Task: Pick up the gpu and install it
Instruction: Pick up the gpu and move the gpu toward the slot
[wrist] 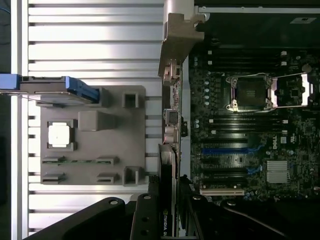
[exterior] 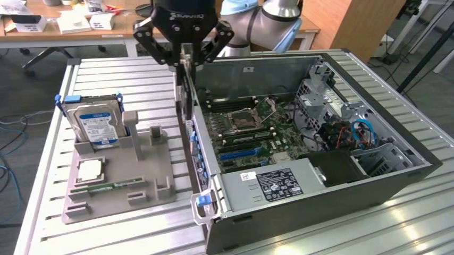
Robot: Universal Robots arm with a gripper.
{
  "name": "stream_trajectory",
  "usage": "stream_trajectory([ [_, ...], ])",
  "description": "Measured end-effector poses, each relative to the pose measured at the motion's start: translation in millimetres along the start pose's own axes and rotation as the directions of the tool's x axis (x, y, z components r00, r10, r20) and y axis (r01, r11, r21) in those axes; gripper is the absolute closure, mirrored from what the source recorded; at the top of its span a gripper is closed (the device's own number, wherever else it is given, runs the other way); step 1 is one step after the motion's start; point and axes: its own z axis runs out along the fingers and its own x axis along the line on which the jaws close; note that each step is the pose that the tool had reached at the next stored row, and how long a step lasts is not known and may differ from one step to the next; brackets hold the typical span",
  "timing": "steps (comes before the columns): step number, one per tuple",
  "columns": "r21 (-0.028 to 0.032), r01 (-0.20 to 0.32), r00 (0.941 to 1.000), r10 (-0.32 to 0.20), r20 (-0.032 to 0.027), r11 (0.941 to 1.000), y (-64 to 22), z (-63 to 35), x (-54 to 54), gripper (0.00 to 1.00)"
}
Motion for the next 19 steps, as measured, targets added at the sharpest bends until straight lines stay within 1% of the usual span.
stream_trajectory([
  [10, -0.003, 0.0, 1.0, 0.0, -0.0048, 1.0, 1.0, -0.2, -45.6, 0.74],
  [19, -0.0073, -0.001, 1.0, 0.001, -0.0079, 1.0, 2.0, -0.3, -86.3, 0.74],
])
